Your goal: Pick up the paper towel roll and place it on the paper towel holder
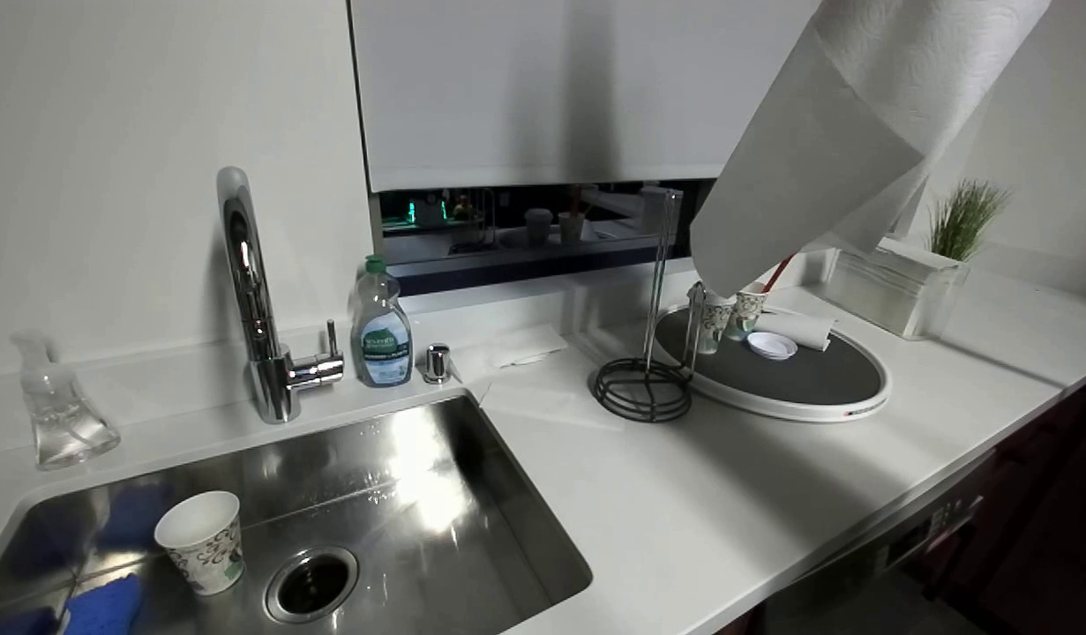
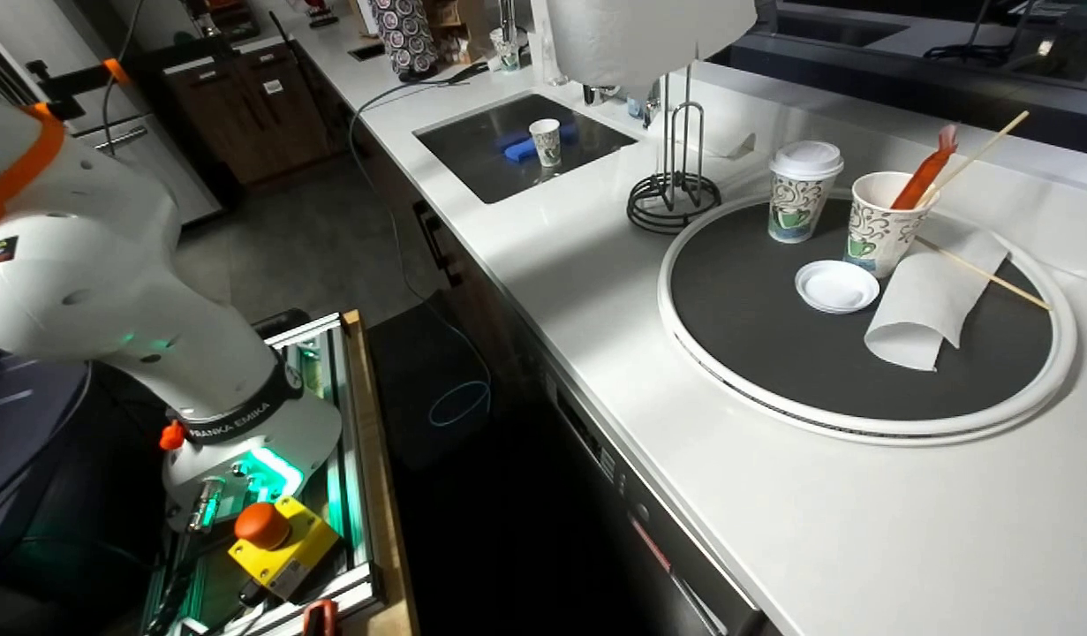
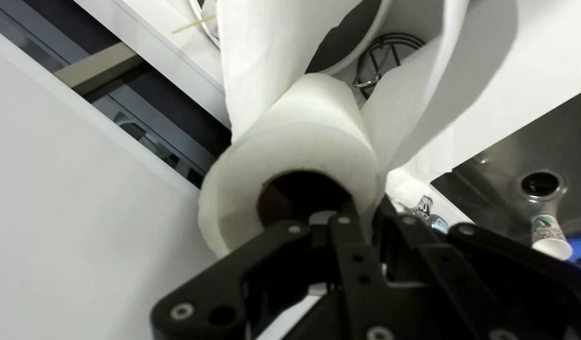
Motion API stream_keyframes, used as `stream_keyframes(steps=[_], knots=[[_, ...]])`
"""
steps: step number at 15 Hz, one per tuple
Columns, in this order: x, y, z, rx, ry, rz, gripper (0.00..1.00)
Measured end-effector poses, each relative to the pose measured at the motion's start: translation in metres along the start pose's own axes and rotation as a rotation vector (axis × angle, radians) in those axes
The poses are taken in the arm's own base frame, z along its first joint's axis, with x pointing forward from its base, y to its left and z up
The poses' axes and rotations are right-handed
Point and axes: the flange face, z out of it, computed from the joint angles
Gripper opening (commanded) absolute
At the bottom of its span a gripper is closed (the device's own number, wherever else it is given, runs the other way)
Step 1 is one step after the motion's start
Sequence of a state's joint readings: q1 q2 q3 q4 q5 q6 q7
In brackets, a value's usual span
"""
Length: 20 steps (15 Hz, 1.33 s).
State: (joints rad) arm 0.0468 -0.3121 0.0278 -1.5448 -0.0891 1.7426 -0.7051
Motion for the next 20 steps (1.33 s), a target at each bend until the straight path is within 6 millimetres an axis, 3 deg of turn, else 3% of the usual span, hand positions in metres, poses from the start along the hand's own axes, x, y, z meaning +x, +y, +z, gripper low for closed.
stream_keyframes(steps=[1,2,4,5,12,18,20], knots=[[0.012,0.000,0.004,-0.006,-0.023,0.020,0.03],[0.024,-0.001,0.009,0.001,-0.046,0.040,0.12],[0.039,-0.003,0.018,0.031,-0.073,0.058,0.12],[0.043,-0.001,0.020,0.036,-0.076,0.060,0.03],[0.050,0.001,0.018,0.124,0.037,0.033,0.03],[0.046,0.030,0.002,-0.093,0.075,0.146,0.03],[0.047,0.034,0.011,-0.128,0.051,0.137,0.03]])
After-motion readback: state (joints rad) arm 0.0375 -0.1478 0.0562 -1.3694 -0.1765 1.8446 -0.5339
